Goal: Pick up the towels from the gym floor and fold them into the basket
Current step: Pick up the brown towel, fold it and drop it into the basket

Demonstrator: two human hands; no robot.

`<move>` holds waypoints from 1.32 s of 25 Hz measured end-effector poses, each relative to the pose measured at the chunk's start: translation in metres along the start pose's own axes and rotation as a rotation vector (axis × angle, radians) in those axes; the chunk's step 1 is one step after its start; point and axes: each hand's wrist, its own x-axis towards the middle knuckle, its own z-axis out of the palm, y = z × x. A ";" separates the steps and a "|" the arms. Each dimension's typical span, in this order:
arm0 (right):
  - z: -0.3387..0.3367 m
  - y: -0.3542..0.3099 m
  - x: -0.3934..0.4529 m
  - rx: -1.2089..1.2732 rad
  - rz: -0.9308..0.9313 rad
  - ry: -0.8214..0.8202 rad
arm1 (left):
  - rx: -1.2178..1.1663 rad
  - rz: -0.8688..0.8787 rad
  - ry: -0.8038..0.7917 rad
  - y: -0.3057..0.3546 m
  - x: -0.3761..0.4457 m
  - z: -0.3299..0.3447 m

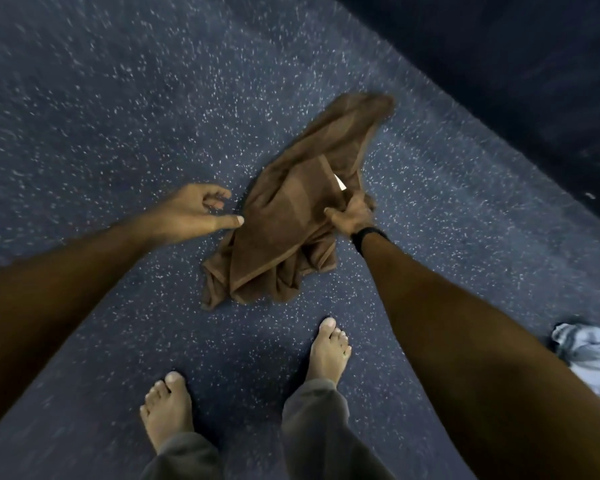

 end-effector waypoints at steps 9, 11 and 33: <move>-0.003 -0.032 -0.024 0.127 -0.041 0.097 | -0.019 0.024 0.035 0.015 -0.025 -0.025; -0.013 -0.028 -0.033 0.065 0.007 0.068 | -0.013 0.028 0.041 0.022 -0.045 -0.038; -0.027 -0.079 -0.092 0.423 -0.418 0.220 | -0.127 0.120 0.094 0.025 -0.106 -0.067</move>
